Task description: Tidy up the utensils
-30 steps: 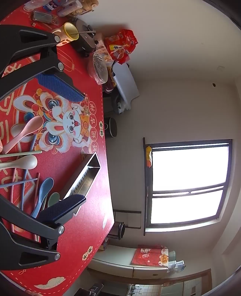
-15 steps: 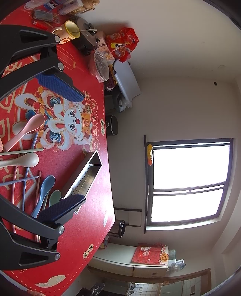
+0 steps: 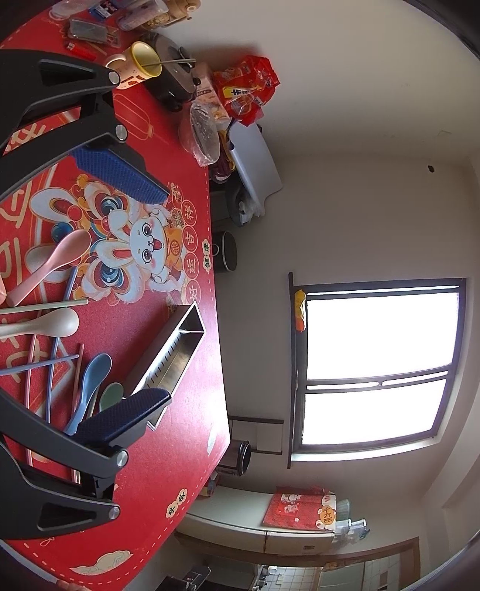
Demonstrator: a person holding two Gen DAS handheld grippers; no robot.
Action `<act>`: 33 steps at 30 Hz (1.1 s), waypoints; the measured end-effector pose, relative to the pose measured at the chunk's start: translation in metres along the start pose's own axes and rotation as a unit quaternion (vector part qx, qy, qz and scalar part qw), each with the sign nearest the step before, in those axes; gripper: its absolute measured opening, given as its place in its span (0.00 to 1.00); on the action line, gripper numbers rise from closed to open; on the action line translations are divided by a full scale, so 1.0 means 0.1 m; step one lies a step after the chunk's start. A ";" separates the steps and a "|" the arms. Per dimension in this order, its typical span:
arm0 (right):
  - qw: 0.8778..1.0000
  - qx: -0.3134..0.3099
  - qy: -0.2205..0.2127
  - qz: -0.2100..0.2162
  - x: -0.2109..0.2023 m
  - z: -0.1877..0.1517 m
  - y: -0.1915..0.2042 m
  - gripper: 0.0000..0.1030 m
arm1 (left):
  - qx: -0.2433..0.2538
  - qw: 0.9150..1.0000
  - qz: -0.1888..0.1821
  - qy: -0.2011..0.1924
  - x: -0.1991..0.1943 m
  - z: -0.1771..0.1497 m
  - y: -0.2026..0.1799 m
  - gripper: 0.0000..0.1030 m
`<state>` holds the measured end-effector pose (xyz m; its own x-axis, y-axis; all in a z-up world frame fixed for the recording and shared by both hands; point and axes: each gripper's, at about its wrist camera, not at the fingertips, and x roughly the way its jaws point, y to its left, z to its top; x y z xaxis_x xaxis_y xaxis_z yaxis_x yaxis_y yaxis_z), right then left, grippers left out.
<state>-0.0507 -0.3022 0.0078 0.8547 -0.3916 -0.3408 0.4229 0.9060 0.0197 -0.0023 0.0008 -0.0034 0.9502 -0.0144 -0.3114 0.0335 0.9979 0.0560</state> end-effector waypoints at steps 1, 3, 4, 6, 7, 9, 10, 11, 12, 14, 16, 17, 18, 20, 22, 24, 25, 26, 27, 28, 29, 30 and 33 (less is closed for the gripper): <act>1.000 0.000 0.001 0.000 0.00 0.00 0.00 0.88 | 0.000 1.000 0.000 0.000 0.00 0.00 0.00 0.95; 1.000 0.000 0.002 0.000 0.01 0.00 0.00 0.88 | 0.000 1.000 -0.001 0.001 0.00 0.00 0.00 0.95; 1.000 0.000 0.002 0.000 0.01 0.00 0.00 0.88 | 0.000 1.000 -0.001 0.001 0.01 -0.01 0.01 0.95; 1.000 0.000 0.002 -0.001 0.01 0.01 0.01 0.88 | 0.000 1.000 -0.001 0.001 0.01 -0.01 0.00 0.95; 1.000 0.000 0.002 -0.001 0.02 0.01 0.01 0.88 | 0.000 1.000 -0.001 0.001 0.01 -0.01 0.00 0.95; 1.000 0.001 0.003 -0.001 0.02 0.00 0.00 0.88 | 0.000 1.000 -0.001 0.001 0.00 -0.02 0.00 0.95; 1.000 0.000 0.003 -0.001 0.02 0.00 0.00 0.88 | 0.000 1.000 -0.001 0.001 0.01 -0.02 0.00 0.95; 1.000 0.000 0.003 -0.001 0.02 0.00 0.00 0.88 | 0.000 1.000 0.000 0.001 0.01 -0.02 0.00 0.95; 1.000 0.000 0.003 -0.001 0.02 0.00 0.00 0.88 | 0.000 1.000 -0.001 0.001 0.01 -0.01 0.00 0.95; 1.000 0.000 0.002 -0.001 0.02 0.00 -0.01 0.88 | 0.000 1.000 -0.001 0.002 0.01 -0.02 0.00 0.95; 1.000 0.001 0.002 -0.001 0.02 -0.01 -0.01 0.88 | 0.000 1.000 -0.001 0.002 0.01 -0.01 0.00 0.95; 1.000 0.001 0.002 -0.001 0.02 -0.01 -0.01 0.88 | 0.000 1.000 -0.001 0.002 0.01 -0.02 0.00 0.95; 1.000 0.001 0.003 -0.001 0.02 0.00 -0.01 0.88 | 0.000 1.000 -0.001 0.002 0.01 -0.01 0.00 0.95; 1.000 0.001 0.002 -0.001 0.02 0.00 -0.01 0.88 | 0.000 1.000 -0.001 0.002 0.01 -0.01 0.00 0.95; 1.000 0.000 0.002 -0.001 0.02 0.00 -0.01 0.88 | 0.000 1.000 -0.001 0.002 0.01 -0.01 0.00 0.95; 1.000 0.000 0.003 -0.001 0.02 0.00 -0.01 0.88 | 0.000 1.000 -0.001 0.002 0.01 -0.01 0.00 0.95; 1.000 0.000 0.002 -0.001 0.02 0.00 -0.01 0.88 | 0.000 1.000 -0.001 0.002 0.01 -0.01 0.00 0.95; 1.000 0.000 0.003 -0.001 0.02 0.00 -0.01 0.88 | 0.000 1.000 -0.001 0.002 0.01 -0.01 0.00 0.95; 1.000 0.000 0.003 -0.001 0.02 0.00 -0.01 0.88 | 0.001 1.000 -0.001 0.002 0.01 -0.01 0.00 0.95; 1.000 0.001 0.002 -0.001 0.02 0.00 -0.01 0.88 | 0.001 1.000 -0.001 0.002 0.01 -0.02 0.00 0.95; 1.000 0.000 0.003 -0.001 0.02 0.00 -0.01 0.88 | 0.001 1.000 -0.001 0.002 0.01 -0.01 0.00 0.95; 1.000 0.000 0.003 -0.001 0.02 0.00 0.00 0.88 | 0.000 1.000 -0.001 0.002 0.01 -0.01 0.00 0.95; 1.000 0.001 0.003 -0.001 0.02 0.00 0.00 0.88 | -0.001 1.000 -0.002 0.002 0.01 -0.01 0.01 0.95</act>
<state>-0.0488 -0.3036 0.0069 0.8521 -0.3918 -0.3470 0.4244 0.9052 0.0203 -0.0017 0.0015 -0.0047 0.9486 -0.0182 -0.3161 0.0370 0.9979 0.0537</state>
